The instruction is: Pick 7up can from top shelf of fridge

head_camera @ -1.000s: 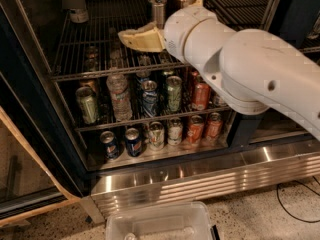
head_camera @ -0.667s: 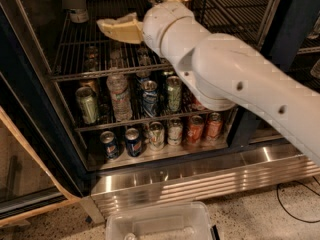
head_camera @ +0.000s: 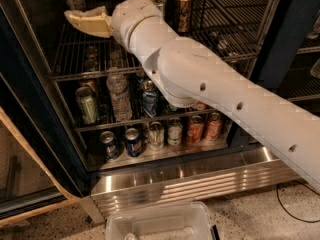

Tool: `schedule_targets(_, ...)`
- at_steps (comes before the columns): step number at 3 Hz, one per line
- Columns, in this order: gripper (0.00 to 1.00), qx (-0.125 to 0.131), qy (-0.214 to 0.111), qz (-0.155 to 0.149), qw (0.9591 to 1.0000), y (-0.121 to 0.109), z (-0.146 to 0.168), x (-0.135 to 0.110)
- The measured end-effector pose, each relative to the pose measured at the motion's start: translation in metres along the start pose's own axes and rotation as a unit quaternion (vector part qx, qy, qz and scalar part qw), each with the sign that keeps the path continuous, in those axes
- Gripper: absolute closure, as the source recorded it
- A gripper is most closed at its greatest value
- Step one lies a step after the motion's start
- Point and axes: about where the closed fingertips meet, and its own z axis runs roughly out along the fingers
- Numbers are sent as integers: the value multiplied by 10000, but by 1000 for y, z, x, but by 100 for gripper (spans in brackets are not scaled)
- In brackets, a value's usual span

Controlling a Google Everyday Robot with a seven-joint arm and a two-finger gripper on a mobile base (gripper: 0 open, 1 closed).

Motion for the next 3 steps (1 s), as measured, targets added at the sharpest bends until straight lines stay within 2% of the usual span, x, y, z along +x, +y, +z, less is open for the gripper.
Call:
schedule_targets(1,0,0,0,0,10000,0,0,0)
schedule_targets(2,0,60,64,94,9999,18,15,3)
schedule_targets(3,0,83,82,119,9999,22,19,4)
